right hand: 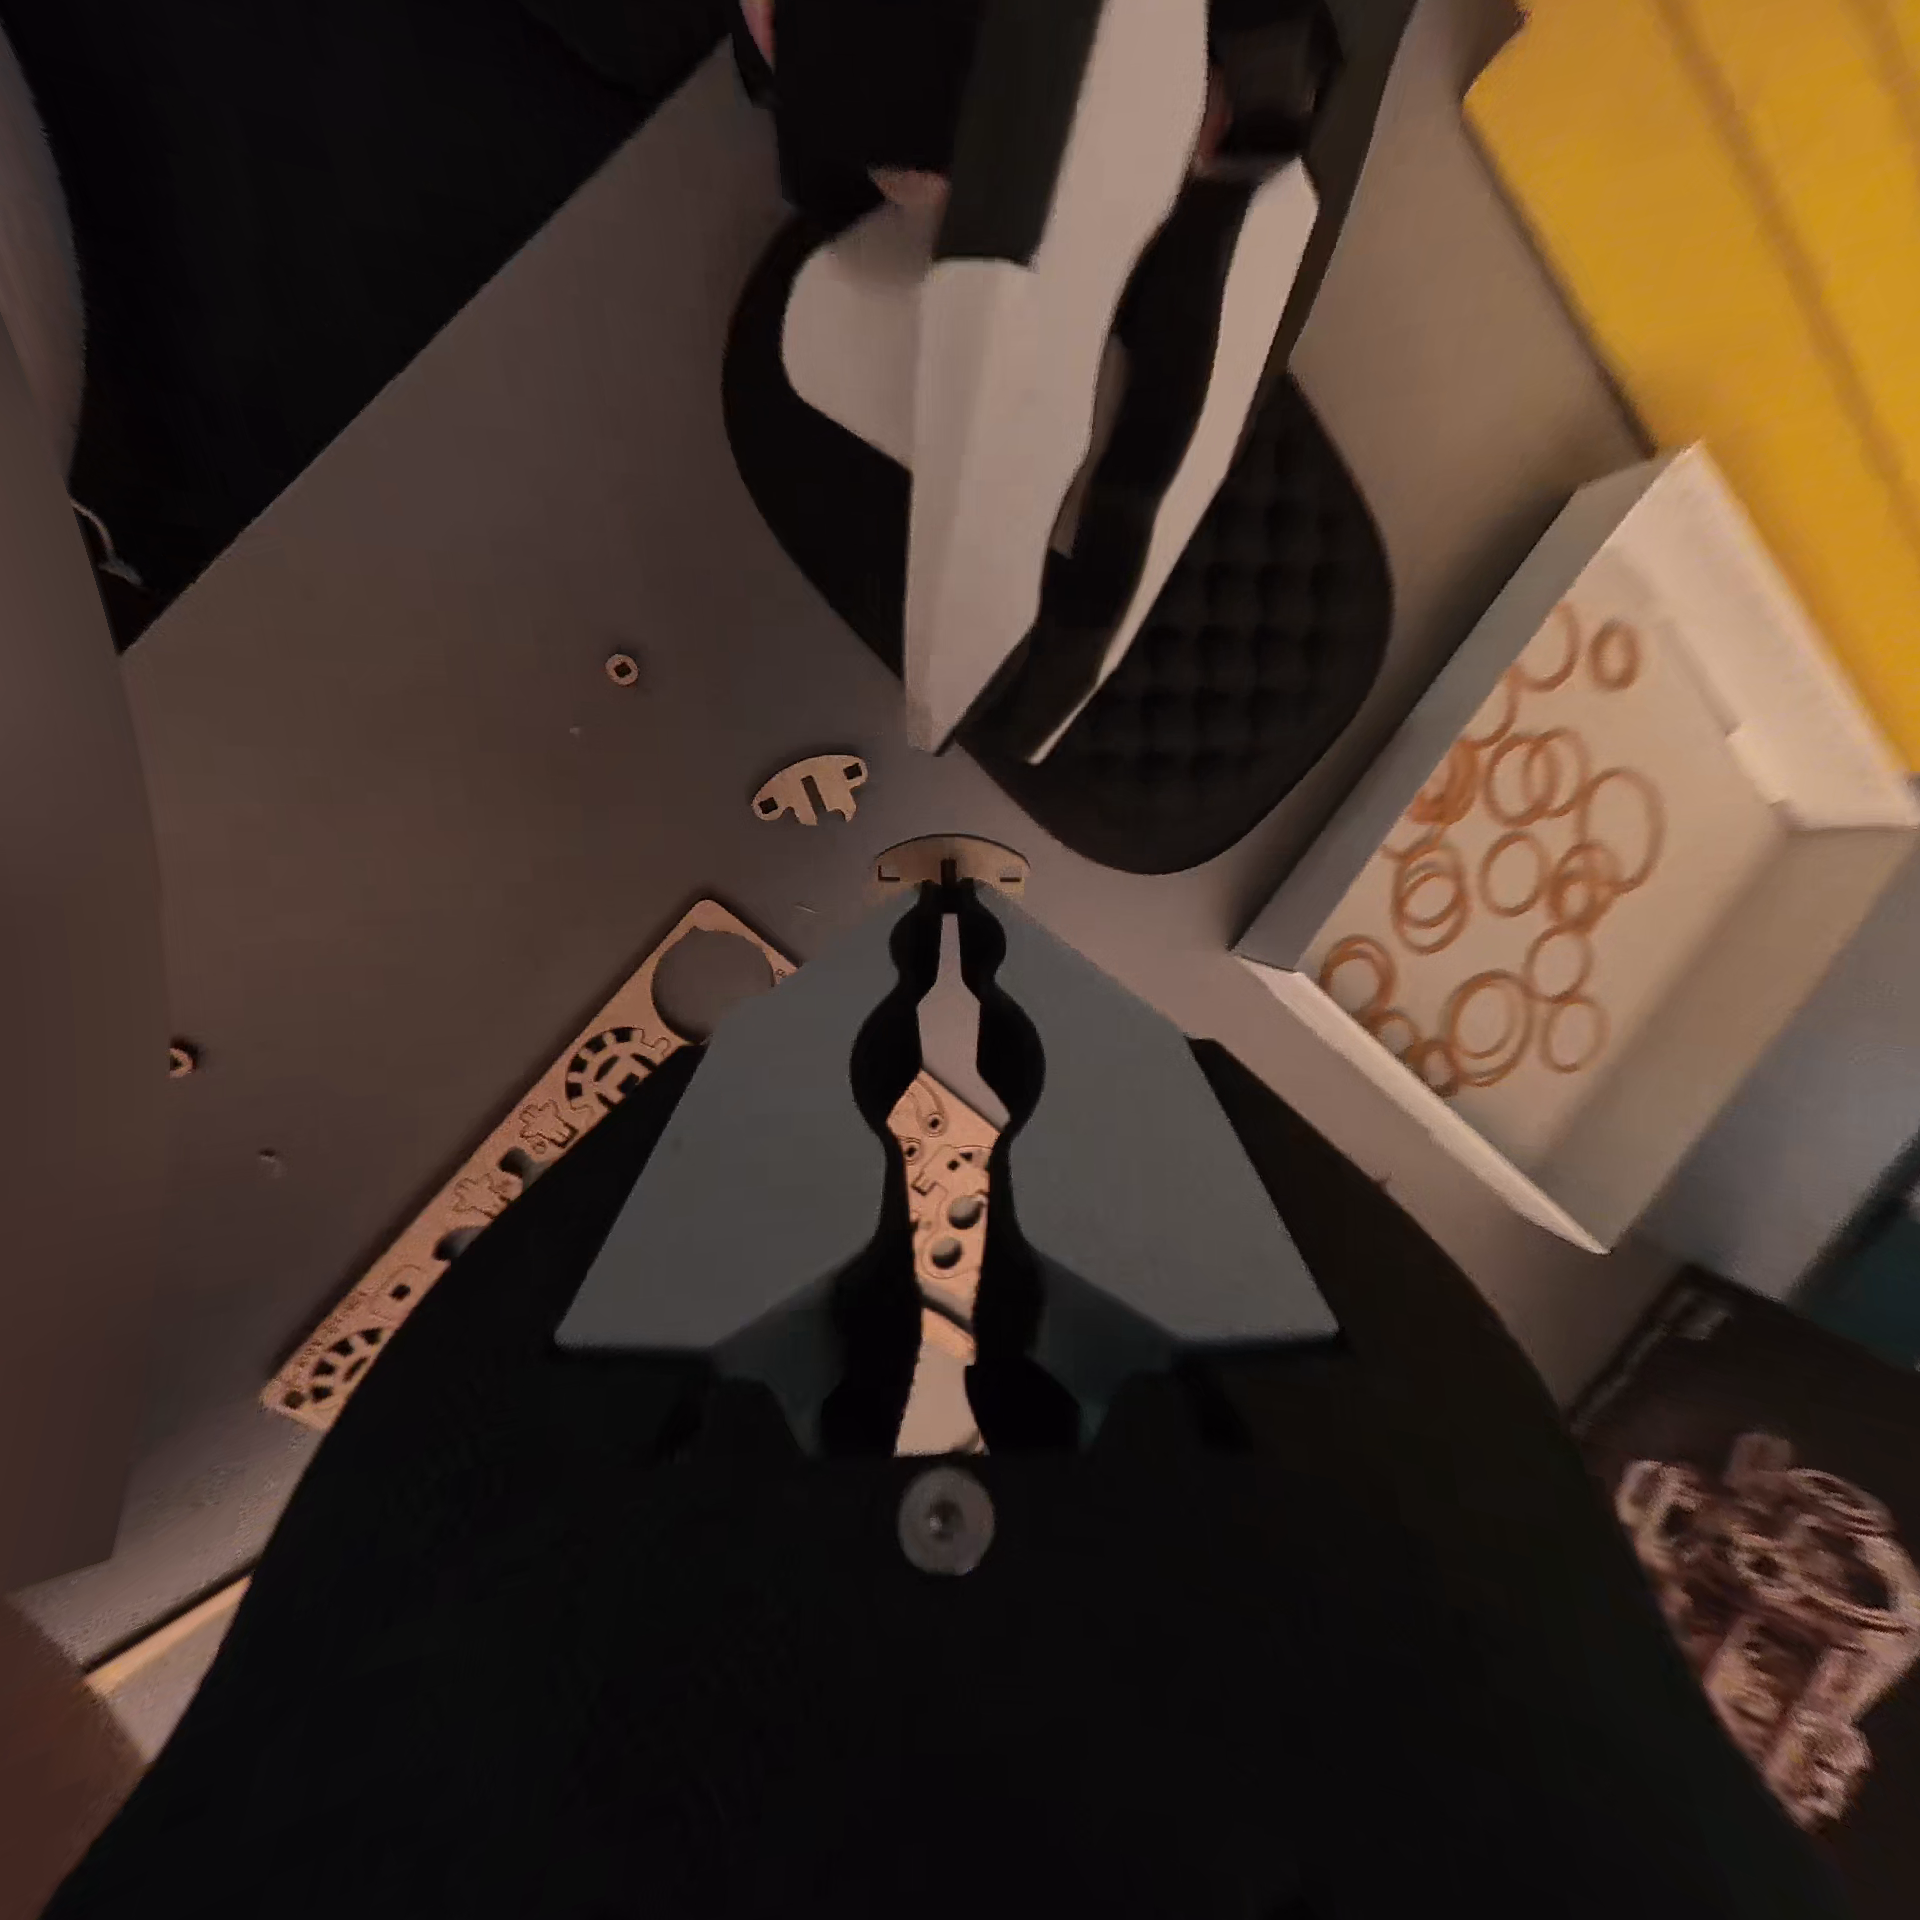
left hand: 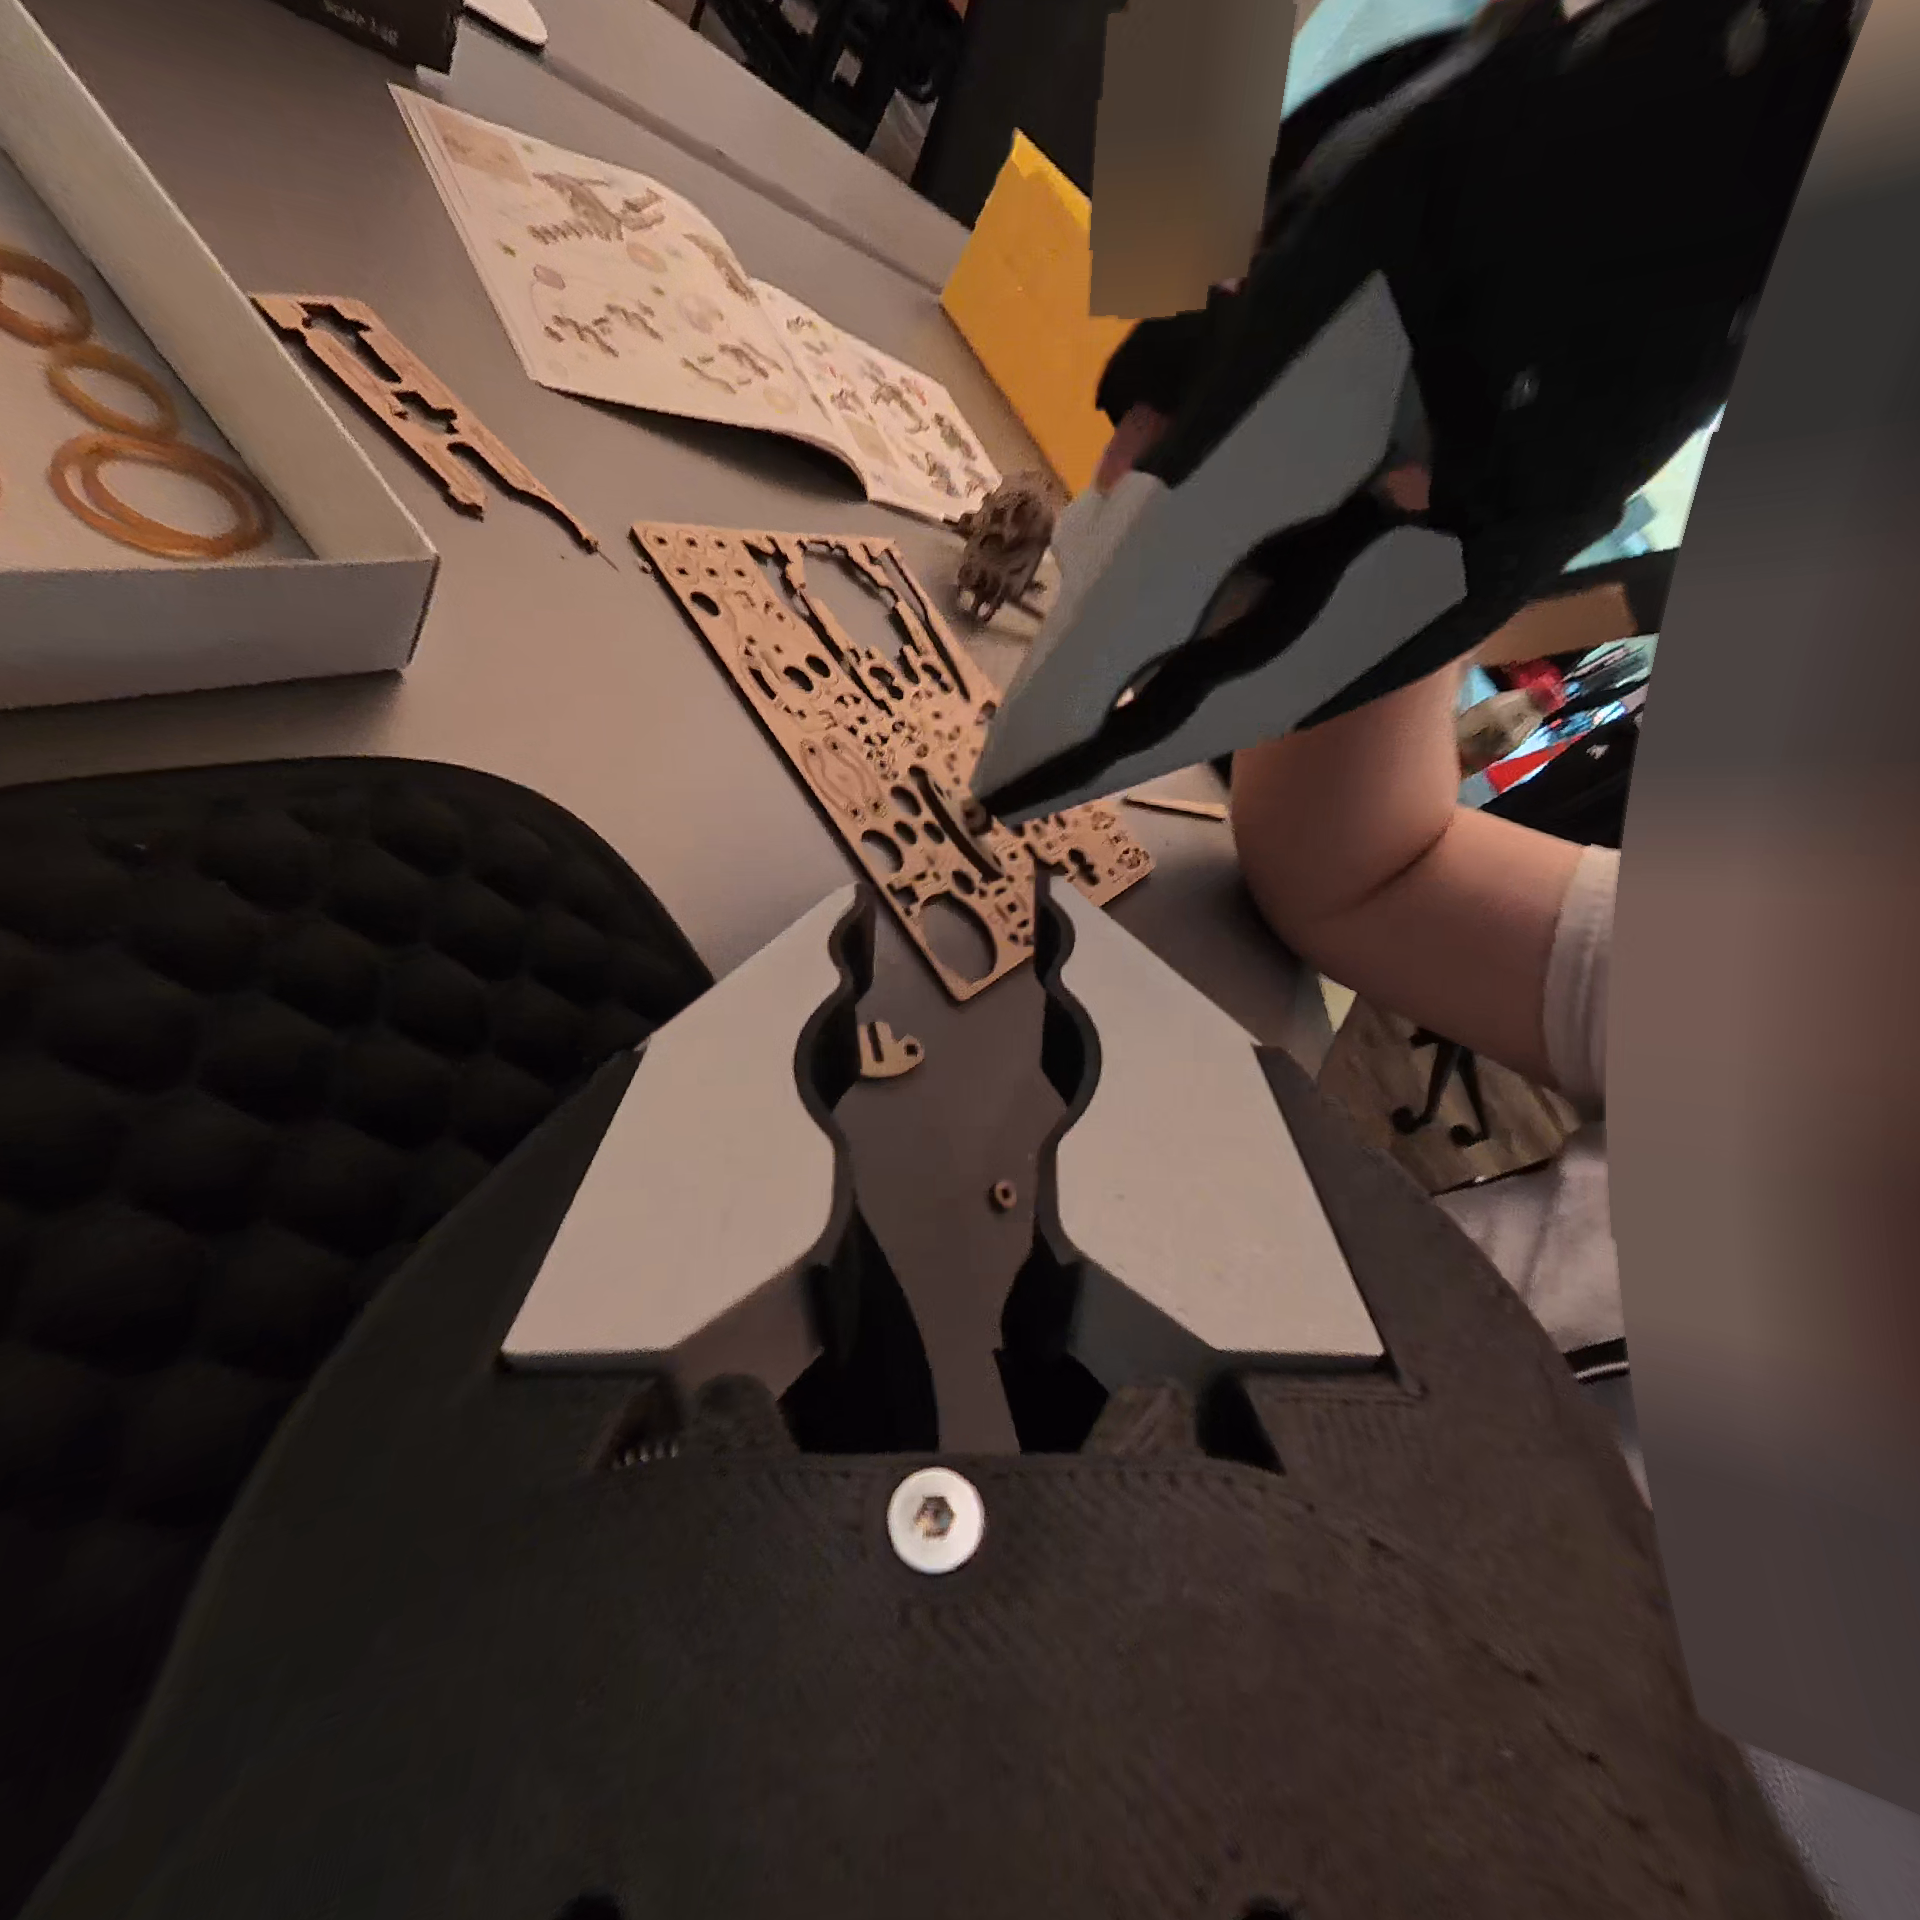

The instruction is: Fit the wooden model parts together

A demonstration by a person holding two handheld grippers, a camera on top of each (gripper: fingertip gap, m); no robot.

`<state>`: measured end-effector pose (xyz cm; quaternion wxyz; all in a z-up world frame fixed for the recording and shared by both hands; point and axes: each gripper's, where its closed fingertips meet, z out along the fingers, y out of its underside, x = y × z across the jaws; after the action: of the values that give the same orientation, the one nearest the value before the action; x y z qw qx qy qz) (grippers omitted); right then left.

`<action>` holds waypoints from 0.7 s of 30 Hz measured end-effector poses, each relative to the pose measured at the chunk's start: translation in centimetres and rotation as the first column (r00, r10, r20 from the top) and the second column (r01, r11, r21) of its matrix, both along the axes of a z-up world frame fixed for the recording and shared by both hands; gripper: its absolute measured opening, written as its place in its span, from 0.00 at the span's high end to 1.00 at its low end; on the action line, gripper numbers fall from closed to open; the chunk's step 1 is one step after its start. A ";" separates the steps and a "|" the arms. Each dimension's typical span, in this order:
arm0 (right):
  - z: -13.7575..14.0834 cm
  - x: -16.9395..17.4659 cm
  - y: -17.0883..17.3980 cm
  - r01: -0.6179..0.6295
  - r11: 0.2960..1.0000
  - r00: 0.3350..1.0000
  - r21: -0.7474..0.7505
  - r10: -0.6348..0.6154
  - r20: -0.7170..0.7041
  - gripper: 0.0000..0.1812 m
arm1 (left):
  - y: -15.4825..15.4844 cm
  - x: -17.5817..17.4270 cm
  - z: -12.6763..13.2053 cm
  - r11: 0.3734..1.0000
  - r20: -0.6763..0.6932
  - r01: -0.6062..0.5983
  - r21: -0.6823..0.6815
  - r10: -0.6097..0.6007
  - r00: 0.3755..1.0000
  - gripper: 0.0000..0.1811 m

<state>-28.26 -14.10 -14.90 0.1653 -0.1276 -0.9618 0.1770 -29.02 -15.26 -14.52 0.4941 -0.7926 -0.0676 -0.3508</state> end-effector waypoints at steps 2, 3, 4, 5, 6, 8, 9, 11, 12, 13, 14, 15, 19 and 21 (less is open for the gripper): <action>0.7 0.2 -0.1 -0.041 0.999 0.998 0.014 0.041 -0.052 0.99 | 0.3 0.2 0.7 0.999 0.075 0.012 0.030 -0.014 0.997 0.83; 0.9 0.2 -0.2 -0.056 0.998 0.996 0.020 0.057 -0.071 0.99 | 0.4 0.5 1.0 0.999 0.115 0.025 0.042 -0.029 0.993 0.83; 1.1 0.3 -0.3 -0.070 0.997 0.993 0.023 0.072 -0.090 0.99 | 0.5 0.7 1.2 0.998 0.152 0.035 0.046 -0.042 0.987 0.83; 1.2 0.4 -0.4 -0.084 0.996 0.991 0.025 0.086 -0.099 0.99 | 0.6 0.8 1.3 0.998 0.183 0.039 0.044 -0.046 0.982 0.83; 1.2 0.4 -0.5 -0.095 0.995 0.990 0.030 0.098 -0.106 0.99 | 0.7 0.7 1.1 0.999 0.205 0.033 0.031 -0.039 0.978 0.83; 1.4 0.5 -0.6 -0.114 0.993 0.985 0.039 0.118 -0.127 0.99 | 1.0 0.4 1.0 1.000 0.239 0.019 0.019 -0.023 0.971 0.82; 1.5 0.6 -0.7 -0.125 0.991 0.983 0.039 0.129 -0.130 0.99 | 1.0 0.3 1.2 0.999 0.259 0.018 0.028 -0.025 0.966 0.82; 1.5 0.6 -0.8 -0.130 0.990 0.981 0.047 0.136 -0.138 0.99 | 1.0 0.3 1.4 0.999 0.283 0.025 0.030 -0.033 0.959 0.83; 1.5 0.6 -0.7 -0.129 0.990 0.981 0.054 0.136 -0.139 0.99 | 1.0 0.5 1.3 0.999 0.286 0.033 0.025 -0.039 0.958 0.83; 1.4 0.6 -0.7 -0.129 0.990 0.981 0.059 0.136 -0.139 0.99 | 1.0 0.7 1.2 0.999 0.287 0.044 0.018 -0.047 0.957 0.83; 1.4 0.6 -0.7 -0.129 0.990 0.981 0.062 0.136 -0.138 0.99 | 1.0 0.9 1.2 0.998 0.287 0.056 0.010 -0.056 0.956 0.84; 1.3 0.6 -0.7 -0.131 0.989 0.981 0.063 0.138 -0.136 0.99 | 1.1 1.1 1.1 0.998 0.289 0.065 0.004 -0.064 0.955 0.85; 1.0 0.5 -0.6 -0.128 0.989 0.982 0.075 0.137 -0.130 0.99 | 1.4 1.3 1.0 0.998 0.327 0.068 -0.006 -0.063 0.943 0.92; 1.1 0.4 -0.4 -0.111 0.991 0.984 0.071 0.120 -0.133 0.99 | 1.6 1.2 1.0 0.998 0.336 0.058 -0.007 -0.053 0.940 0.98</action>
<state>-27.88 -14.47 -13.80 0.2242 -0.0539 -0.9591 0.1640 -27.78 -13.64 -13.51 0.4587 -0.7268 -0.1315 -0.4940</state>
